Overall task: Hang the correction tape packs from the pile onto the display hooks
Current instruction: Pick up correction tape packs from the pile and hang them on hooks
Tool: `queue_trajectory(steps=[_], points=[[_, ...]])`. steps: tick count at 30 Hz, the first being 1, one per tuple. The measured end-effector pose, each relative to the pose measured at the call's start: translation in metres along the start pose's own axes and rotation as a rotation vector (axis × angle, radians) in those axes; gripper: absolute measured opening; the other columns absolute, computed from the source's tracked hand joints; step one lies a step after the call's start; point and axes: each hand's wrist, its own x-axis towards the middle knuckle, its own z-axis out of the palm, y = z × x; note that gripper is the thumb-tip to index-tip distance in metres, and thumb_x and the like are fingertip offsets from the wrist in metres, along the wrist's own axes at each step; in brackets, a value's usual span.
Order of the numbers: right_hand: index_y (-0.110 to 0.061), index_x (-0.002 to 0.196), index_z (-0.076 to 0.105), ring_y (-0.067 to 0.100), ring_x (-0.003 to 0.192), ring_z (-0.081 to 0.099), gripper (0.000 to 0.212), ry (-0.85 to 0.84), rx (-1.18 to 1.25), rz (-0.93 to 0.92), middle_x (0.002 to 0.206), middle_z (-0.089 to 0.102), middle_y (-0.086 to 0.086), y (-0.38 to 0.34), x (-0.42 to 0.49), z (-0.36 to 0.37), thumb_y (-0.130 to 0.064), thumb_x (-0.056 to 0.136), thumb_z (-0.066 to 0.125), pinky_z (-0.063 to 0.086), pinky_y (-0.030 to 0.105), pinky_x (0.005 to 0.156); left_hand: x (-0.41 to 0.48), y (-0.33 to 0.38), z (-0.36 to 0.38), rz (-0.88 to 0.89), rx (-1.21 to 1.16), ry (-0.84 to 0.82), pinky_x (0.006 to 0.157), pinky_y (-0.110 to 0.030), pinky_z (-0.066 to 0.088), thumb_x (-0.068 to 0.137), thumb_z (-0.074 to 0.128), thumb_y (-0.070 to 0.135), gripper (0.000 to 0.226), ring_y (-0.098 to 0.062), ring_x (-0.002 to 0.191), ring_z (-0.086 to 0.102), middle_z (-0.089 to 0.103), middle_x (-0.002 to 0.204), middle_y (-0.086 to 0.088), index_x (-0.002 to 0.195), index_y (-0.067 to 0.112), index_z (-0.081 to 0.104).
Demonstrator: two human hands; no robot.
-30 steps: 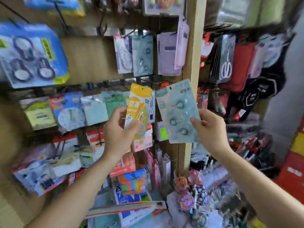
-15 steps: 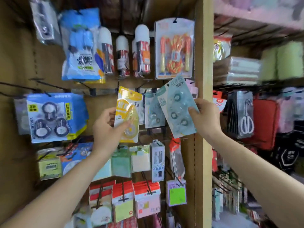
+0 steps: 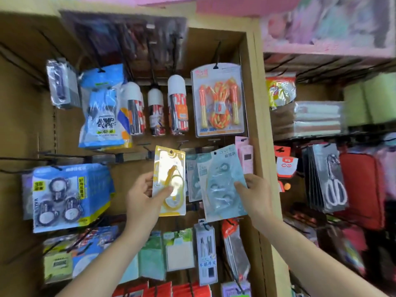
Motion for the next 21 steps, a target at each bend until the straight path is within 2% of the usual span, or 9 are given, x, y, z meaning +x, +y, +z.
queue_trajectory(steps=[3,5,7,10,13,16,18,20,21], points=[[-0.008,0.081,0.069,0.037,0.076,0.068,0.012,0.001,0.05,0.058,0.076,0.07,0.013,0.014,-0.005,-0.002,-0.011,0.089,0.061,0.057,0.051,0.064,0.0,-0.005,0.005,-0.045,-0.024,0.004,0.075,-0.031,0.057,0.08,0.082,0.009,0.041,-0.01,0.093,0.072,0.075,0.103,0.007,0.116,0.019,0.066],[-0.005,0.083,0.069,0.042,0.081,0.067,0.011,-0.012,0.066,0.092,0.081,0.07,0.019,0.019,-0.001,0.0,-0.011,0.087,0.061,0.057,0.057,0.065,-0.001,-0.005,0.007,-0.056,-0.028,0.005,0.075,-0.032,0.057,0.08,0.082,0.009,0.042,-0.011,0.093,0.072,0.075,0.104,0.007,0.117,0.02,0.066],[-0.011,0.082,0.071,0.037,0.078,0.07,0.012,-0.043,0.054,0.093,0.079,0.072,0.014,0.02,0.001,-0.001,-0.012,0.089,0.061,0.058,0.056,0.065,-0.002,-0.004,0.01,-0.053,-0.024,0.002,0.074,-0.03,0.057,0.08,0.083,0.01,0.043,-0.01,0.094,0.072,0.075,0.104,0.007,0.118,0.02,0.066],[-0.02,0.087,0.07,0.024,0.077,0.071,0.012,-0.097,0.071,-0.007,0.081,0.073,0.001,0.019,-0.004,0.001,-0.016,0.093,0.06,0.06,0.051,0.068,-0.005,-0.003,0.009,-0.038,-0.017,0.008,0.074,-0.032,0.057,0.08,0.083,0.013,0.039,-0.007,0.09,0.072,0.075,0.102,0.007,0.114,0.021,0.066],[-0.022,0.09,0.069,0.019,0.078,0.071,0.01,-0.037,0.119,-0.062,0.083,0.072,-0.004,0.014,-0.004,0.006,-0.018,0.094,0.061,0.06,0.047,0.068,-0.003,-0.005,0.005,-0.018,-0.003,0.037,0.071,-0.032,0.057,0.08,0.082,0.012,0.034,-0.007,0.087,0.072,0.075,0.099,0.007,0.11,0.022,0.066],[-0.016,0.086,0.069,0.025,0.072,0.068,0.012,0.009,0.088,-0.036,0.077,0.071,0.002,0.005,0.002,0.013,-0.016,0.094,0.061,0.057,0.04,0.062,0.006,-0.013,0.002,-0.021,0.023,0.028,0.061,-0.019,0.055,0.083,0.08,0.01,0.037,-0.005,0.086,0.072,0.074,0.103,0.005,0.115,0.018,0.065],[-0.01,0.086,0.069,0.027,0.071,0.066,0.013,0.017,0.072,-0.005,0.077,0.07,0.006,0.001,0.004,0.016,-0.012,0.094,0.06,0.054,0.035,0.057,0.012,-0.02,0.0,-0.034,0.03,0.012,0.058,-0.017,0.054,0.083,0.08,0.01,0.038,-0.003,0.085,0.072,0.074,0.104,0.005,0.117,0.017,0.064],[-0.01,0.086,0.069,0.016,0.068,0.064,0.013,0.023,0.077,0.041,0.076,0.068,0.0,0.0,0.004,0.019,-0.01,0.094,0.059,0.047,0.017,0.046,0.017,-0.029,-0.002,-0.039,0.037,-0.005,0.059,-0.018,0.055,0.082,0.08,0.009,0.039,-0.003,0.085,0.072,0.074,0.104,0.004,0.117,0.016,0.065],[-0.012,0.085,0.069,0.013,0.068,0.064,0.014,0.033,0.079,0.055,0.075,0.067,-0.004,0.002,0.003,0.022,-0.009,0.094,0.059,0.044,0.013,0.044,0.018,-0.033,-0.003,-0.043,0.037,-0.012,0.059,-0.017,0.055,0.082,0.08,0.008,0.038,-0.003,0.085,0.072,0.074,0.104,0.003,0.116,0.016,0.065]])
